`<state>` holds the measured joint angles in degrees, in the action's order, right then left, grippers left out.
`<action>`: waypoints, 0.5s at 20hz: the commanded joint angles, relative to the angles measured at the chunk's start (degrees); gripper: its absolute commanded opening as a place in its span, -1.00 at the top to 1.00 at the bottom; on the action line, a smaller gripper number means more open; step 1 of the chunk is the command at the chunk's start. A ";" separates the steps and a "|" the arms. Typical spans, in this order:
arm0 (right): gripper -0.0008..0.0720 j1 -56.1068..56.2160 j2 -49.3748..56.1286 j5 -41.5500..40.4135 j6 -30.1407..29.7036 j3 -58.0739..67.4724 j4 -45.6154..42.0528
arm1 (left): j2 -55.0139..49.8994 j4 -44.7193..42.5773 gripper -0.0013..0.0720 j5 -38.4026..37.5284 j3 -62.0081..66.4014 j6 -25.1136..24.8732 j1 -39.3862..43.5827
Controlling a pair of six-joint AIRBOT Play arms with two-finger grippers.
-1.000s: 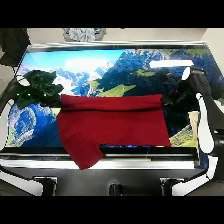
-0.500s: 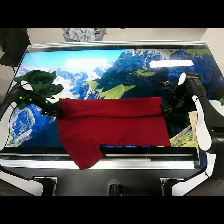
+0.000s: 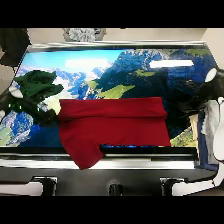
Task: Fold the shirts.
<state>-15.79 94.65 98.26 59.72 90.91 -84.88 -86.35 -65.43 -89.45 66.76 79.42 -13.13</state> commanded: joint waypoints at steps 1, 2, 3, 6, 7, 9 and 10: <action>-0.41 -1.75 -3.41 -1.20 -0.02 -5.42 1.01 | 11.43 3.43 -0.30 5.18 -20.72 -2.82 -0.72; -0.41 -1.75 -3.41 -1.09 -0.22 -6.29 1.75 | 14.32 4.55 -0.30 6.60 -26.18 -3.63 -0.70; -0.41 -1.75 -3.41 -1.09 -0.22 -6.67 1.77 | 16.31 4.90 -0.30 7.93 -30.27 -4.09 -0.70; -0.41 -1.75 -3.52 -0.83 -0.22 -6.71 1.73 | 18.45 7.63 -0.30 11.54 -37.97 -5.09 -0.70; -0.41 -1.75 -3.58 -0.90 -0.22 -6.71 1.70 | 18.45 9.79 -0.30 12.44 -38.93 -6.69 -0.70; -0.41 -1.75 -3.58 -1.09 -0.20 -6.71 1.68 | 18.43 11.54 -0.30 14.73 -39.36 -7.02 -0.70; -0.41 -1.75 -3.58 -1.14 -0.20 -6.78 1.68 | 18.40 11.91 -0.29 15.96 -39.45 -6.97 -0.70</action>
<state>-17.50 91.24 97.30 59.53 84.49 -83.29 -68.97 -56.53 -77.52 30.44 73.78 -13.76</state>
